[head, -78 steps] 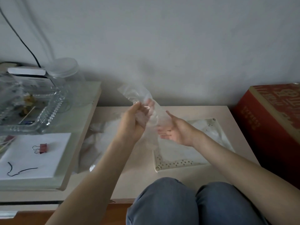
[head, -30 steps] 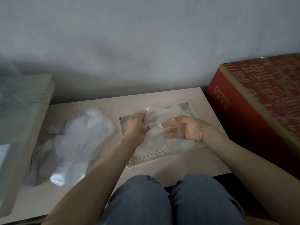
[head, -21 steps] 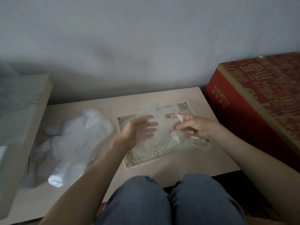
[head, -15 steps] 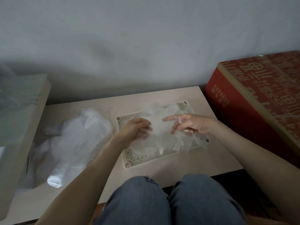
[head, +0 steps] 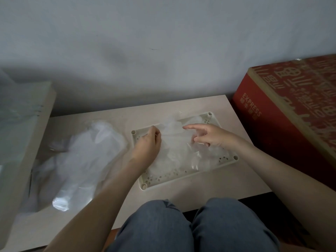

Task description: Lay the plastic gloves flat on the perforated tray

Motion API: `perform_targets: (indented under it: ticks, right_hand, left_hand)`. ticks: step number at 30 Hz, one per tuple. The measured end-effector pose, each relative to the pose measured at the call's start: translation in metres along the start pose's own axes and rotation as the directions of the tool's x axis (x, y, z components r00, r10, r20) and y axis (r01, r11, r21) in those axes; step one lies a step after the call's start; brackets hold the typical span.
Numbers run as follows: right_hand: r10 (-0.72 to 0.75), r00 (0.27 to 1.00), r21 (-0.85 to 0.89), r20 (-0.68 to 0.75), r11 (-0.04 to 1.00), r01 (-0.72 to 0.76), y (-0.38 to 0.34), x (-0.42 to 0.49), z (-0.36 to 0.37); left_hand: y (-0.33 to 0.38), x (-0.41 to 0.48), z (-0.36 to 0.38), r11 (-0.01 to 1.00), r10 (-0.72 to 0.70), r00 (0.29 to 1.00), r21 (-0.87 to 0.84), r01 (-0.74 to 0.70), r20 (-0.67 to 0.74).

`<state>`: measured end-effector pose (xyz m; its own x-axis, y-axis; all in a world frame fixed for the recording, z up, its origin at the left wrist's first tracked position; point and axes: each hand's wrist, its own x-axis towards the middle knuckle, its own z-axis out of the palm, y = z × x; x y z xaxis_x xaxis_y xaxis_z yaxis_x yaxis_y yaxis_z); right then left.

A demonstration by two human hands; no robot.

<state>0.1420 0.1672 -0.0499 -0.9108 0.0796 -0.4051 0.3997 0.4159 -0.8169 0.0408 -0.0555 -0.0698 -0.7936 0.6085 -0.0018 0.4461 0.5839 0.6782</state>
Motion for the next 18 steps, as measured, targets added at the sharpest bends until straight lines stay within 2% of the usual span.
perform_targets:
  ticks: [3, 9, 12, 14, 16, 18]
  right_hand:
    - [0.028, 0.998, 0.03, -0.049, 0.999, -0.026, 0.001, 0.006, 0.002]
    - [0.106, 0.969, 0.26, 0.225, 0.952, -0.164, -0.005, 0.013, 0.0]
    - [0.092, 0.961, 0.494, 0.262, 0.843, -0.216, -0.017, 0.023, 0.003]
    - [0.061, 0.971, 0.626, 0.229, 0.755, -0.195, -0.027, 0.028, 0.008]
    - [0.038, 0.991, 0.606, 0.131, 0.788, -0.11, -0.034, 0.034, 0.013]
    - [0.032, 0.999, 0.503, 0.017, 0.864, -0.036, -0.04, 0.039, 0.018]
  left_hand:
    - [-0.008, -0.002, -0.002, 0.998, 0.035, 0.999, 0.05, -0.035, -0.004]
    - [-0.007, -0.004, -0.009, 0.997, 0.067, 0.997, -0.04, -0.066, 0.036]
    - [-0.004, -0.004, -0.011, 0.993, 0.086, 0.996, -0.085, -0.084, 0.012]
    - [-0.004, -0.003, -0.011, 0.992, 0.102, 0.995, -0.071, -0.102, 0.0]
    - [-0.006, -0.002, -0.012, 0.993, 0.104, 0.995, -0.054, -0.103, 0.001]
    - [-0.009, -0.001, -0.012, 0.995, 0.101, 0.995, -0.017, -0.101, -0.001]
